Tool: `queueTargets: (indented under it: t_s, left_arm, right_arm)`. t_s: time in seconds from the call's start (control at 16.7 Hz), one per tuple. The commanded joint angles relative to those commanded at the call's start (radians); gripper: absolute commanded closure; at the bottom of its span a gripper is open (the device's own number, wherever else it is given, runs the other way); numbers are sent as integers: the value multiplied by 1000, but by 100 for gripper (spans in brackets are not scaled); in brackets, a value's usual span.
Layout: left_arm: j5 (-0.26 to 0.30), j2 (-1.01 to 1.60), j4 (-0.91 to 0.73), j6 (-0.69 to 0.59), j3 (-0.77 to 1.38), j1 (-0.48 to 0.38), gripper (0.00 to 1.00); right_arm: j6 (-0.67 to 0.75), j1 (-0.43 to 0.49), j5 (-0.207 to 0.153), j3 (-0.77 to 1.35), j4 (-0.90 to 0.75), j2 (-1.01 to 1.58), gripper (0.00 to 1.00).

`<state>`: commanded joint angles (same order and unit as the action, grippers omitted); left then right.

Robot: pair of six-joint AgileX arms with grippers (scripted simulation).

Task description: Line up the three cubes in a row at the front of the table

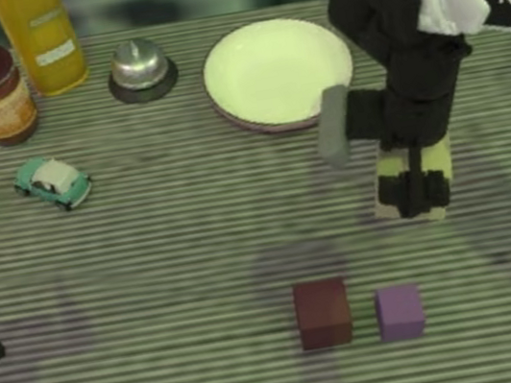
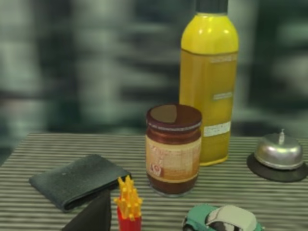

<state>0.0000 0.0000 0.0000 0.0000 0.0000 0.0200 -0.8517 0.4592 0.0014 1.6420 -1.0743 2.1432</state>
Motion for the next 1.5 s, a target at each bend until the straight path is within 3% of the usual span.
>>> queueTargets:
  t_s: [0.78, 1.2, 1.5]
  left_arm:
    - [0, 0, 0, 0, 0, 0, 0]
    - [0, 0, 0, 0, 0, 0, 0]
    - [0, 0, 0, 0, 0, 0, 0]
  right_arm:
    - [264, 504, 3, 555, -268, 277, 100]
    - [273, 519, 2, 552, -258, 283, 100]
    - [276, 519, 4, 400, -77, 304, 100]
